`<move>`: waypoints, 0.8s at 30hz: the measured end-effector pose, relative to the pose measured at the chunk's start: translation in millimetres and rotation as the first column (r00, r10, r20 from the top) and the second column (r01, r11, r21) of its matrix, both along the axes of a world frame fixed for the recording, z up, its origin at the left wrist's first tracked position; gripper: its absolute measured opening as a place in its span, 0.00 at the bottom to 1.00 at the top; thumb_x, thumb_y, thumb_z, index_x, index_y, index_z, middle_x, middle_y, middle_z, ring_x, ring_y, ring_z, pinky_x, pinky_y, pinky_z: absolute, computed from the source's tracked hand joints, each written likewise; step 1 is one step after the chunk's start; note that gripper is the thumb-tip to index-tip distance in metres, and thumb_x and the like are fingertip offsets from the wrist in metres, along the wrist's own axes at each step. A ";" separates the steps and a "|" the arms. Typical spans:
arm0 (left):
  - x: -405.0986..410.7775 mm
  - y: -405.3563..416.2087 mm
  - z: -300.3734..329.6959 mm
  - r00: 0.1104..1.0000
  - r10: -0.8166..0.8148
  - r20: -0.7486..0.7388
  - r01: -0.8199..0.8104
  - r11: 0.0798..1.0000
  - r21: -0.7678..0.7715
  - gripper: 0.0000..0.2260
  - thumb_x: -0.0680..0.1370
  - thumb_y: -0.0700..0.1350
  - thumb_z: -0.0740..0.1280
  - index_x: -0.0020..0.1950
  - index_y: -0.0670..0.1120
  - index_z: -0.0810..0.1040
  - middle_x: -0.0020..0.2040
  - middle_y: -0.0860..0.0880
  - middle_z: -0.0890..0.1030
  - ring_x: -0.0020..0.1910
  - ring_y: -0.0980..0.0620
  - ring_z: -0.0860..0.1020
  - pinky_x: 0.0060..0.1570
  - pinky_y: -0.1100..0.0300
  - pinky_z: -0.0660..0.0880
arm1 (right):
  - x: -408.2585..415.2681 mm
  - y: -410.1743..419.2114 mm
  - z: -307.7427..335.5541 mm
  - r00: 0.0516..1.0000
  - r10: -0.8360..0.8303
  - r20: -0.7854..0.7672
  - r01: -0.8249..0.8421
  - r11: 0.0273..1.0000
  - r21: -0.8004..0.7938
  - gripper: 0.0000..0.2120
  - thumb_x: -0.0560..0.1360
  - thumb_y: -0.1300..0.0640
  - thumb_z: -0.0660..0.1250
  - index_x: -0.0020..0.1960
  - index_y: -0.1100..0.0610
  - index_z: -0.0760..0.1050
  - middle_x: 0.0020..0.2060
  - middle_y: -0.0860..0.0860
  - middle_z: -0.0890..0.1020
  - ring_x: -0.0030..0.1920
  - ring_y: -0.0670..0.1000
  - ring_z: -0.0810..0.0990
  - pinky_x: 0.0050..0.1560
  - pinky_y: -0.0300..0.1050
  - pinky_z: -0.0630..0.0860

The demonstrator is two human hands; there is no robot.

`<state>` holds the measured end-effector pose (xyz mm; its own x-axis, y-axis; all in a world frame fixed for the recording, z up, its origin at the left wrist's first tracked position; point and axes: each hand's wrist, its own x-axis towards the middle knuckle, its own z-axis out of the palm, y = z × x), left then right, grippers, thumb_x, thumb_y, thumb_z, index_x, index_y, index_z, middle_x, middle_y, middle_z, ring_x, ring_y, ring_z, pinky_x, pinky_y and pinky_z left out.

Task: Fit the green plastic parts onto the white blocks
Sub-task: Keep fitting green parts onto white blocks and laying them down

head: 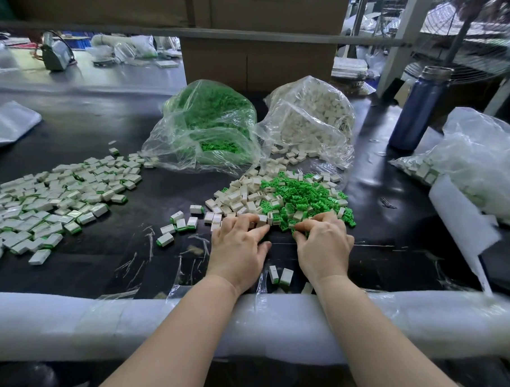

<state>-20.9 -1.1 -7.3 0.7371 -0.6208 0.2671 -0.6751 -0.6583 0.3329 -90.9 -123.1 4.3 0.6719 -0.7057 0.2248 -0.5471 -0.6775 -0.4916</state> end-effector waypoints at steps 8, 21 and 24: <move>0.6 2.3 3.8 0.997 0.079 -0.001 -0.079 0.989 -0.129 0.13 0.78 0.51 0.62 0.62 0.54 0.77 0.56 0.55 0.72 0.59 0.53 0.63 0.57 0.60 0.55 | -1.1 1.9 1.5 1.000 -0.002 -0.014 0.002 1.000 -0.030 0.07 0.74 0.48 0.67 0.51 0.47 0.80 0.52 0.47 0.71 0.59 0.50 0.67 0.55 0.47 0.61; 2.5 1.4 2.4 0.995 0.097 0.010 -0.096 0.991 -0.089 0.11 0.78 0.52 0.62 0.59 0.55 0.78 0.56 0.54 0.70 0.58 0.53 0.63 0.55 0.61 0.55 | -0.8 1.7 -0.5 0.999 0.000 -0.037 -0.001 0.999 -0.032 0.07 0.75 0.49 0.66 0.52 0.48 0.79 0.52 0.48 0.71 0.59 0.51 0.67 0.56 0.47 0.60; 2.5 0.6 1.2 0.997 0.080 0.008 -0.079 0.996 -0.041 0.14 0.79 0.53 0.59 0.64 0.58 0.74 0.58 0.54 0.69 0.59 0.52 0.62 0.56 0.60 0.55 | -0.5 1.6 -0.9 0.998 0.001 -0.055 -0.004 0.999 -0.040 0.09 0.76 0.50 0.64 0.55 0.47 0.78 0.54 0.48 0.72 0.59 0.51 0.67 0.57 0.47 0.61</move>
<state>-18.4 -0.6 -6.1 0.7810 -0.5488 0.2981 -0.6244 -0.6963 0.3540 -91.4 -121.6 3.4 0.6859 -0.6951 0.2155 -0.5708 -0.6976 -0.4331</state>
